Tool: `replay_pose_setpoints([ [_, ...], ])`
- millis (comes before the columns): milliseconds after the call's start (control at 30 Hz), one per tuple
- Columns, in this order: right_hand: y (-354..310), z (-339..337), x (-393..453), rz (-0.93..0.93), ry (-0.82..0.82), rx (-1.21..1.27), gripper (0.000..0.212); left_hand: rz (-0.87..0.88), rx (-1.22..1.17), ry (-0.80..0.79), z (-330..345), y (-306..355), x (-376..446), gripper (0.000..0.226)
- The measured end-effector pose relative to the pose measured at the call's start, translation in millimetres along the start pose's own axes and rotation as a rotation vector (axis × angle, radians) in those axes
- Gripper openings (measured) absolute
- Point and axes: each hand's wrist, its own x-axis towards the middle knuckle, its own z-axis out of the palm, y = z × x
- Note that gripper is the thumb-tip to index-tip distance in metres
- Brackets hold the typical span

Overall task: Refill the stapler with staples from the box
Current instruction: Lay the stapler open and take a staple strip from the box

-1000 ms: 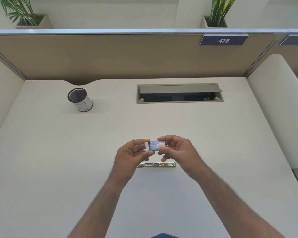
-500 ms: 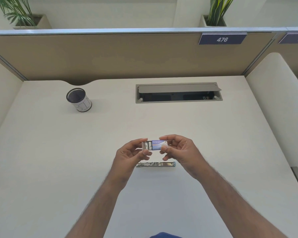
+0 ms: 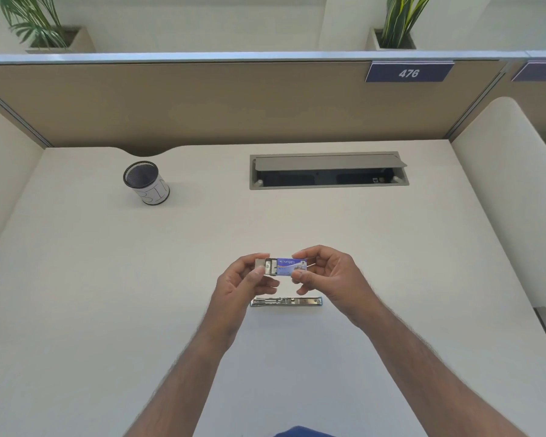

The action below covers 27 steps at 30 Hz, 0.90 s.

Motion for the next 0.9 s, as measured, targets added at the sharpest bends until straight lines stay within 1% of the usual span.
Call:
replay_pose_setpoints([
  [67, 2, 0, 1, 0.008, 0.007, -0.016, 0.028, 0.014, 0.024, 0.062, 4, 1, 1, 0.024],
  [133, 4, 0, 2, 0.013, 0.013, -0.017, 0.028, 0.068, 0.071, 0.118, 8, 3, 0, 0.018],
  [233, 6, 0, 4, 0.016, 0.023, -0.015, 0.028, 0.129, 0.201, 0.152, 8, 5, 0, 0.008],
  [367, 6, 0, 4, 0.023, 0.026, -0.013, 0.029, 0.246, 0.420, 0.144, 5, 8, 0, 0.023],
  [467, 5, 0, 4, 0.024, 0.022, -0.018, 0.029, 0.298, 0.511, 0.154, 5, 11, 0, 0.024],
  [600, 3, 0, 4, 0.032, 0.016, -0.025, 0.029, 0.339, 0.643, 0.118, 5, 13, 3, 0.015],
  [733, 5, -3, 5, 0.038, 0.005, -0.039, 0.027, 0.370, 0.793, 0.047, -1, 15, 8, 0.012],
  [900, 7, -5, 4, 0.038, -0.009, -0.040, 0.028, 0.350, 0.850, -0.046, -5, 22, 14, 0.010],
])
